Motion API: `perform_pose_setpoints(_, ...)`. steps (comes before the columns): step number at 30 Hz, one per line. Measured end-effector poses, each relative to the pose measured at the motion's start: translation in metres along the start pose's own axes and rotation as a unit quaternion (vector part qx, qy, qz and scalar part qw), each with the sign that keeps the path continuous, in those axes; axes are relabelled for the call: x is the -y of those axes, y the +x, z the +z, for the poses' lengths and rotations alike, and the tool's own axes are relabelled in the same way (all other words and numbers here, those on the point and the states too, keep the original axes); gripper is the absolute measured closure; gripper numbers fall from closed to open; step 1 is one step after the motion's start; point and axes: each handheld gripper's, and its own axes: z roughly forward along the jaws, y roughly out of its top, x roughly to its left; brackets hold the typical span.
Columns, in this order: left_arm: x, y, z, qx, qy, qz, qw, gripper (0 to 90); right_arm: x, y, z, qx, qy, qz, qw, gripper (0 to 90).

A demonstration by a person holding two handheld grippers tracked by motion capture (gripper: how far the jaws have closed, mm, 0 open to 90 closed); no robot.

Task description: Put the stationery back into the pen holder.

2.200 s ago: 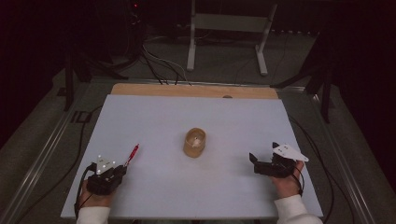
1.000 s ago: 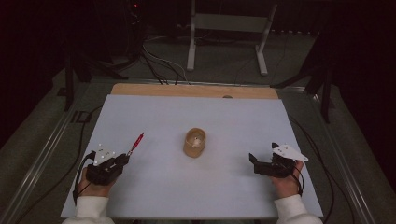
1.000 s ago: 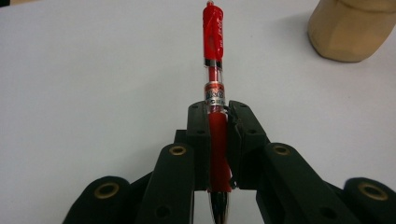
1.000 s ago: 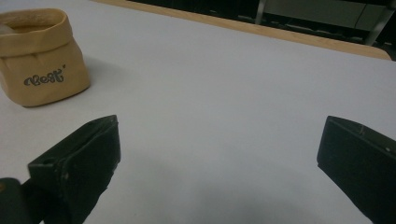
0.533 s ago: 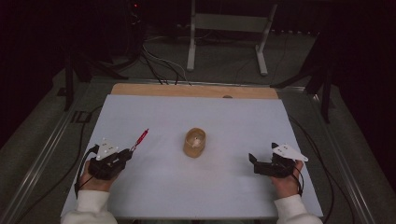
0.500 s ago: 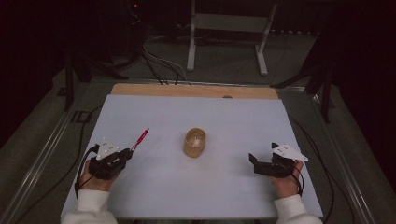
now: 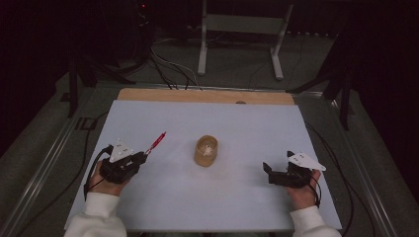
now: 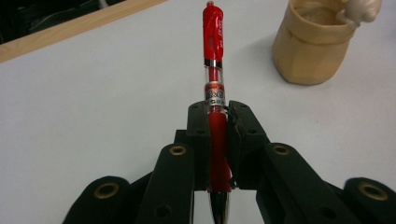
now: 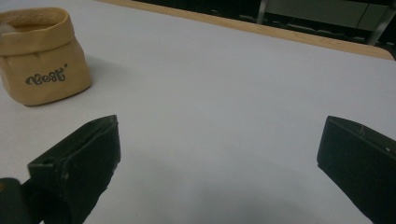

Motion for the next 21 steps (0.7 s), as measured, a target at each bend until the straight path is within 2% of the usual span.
perform_pose_setpoints(7,-0.009,-0.004,0.006,0.017,-0.010,0.005,0.9998,80.9,0.000,0.001,0.000,0.000,0.000,-0.002,1.0000,0.0)
perform_pose_setpoints(21,-0.027,-0.008,0.010,0.046,-0.019,0.031,0.9983,80.9,0.000,0.001,0.000,-0.001,0.000,-0.002,1.0000,0.0)
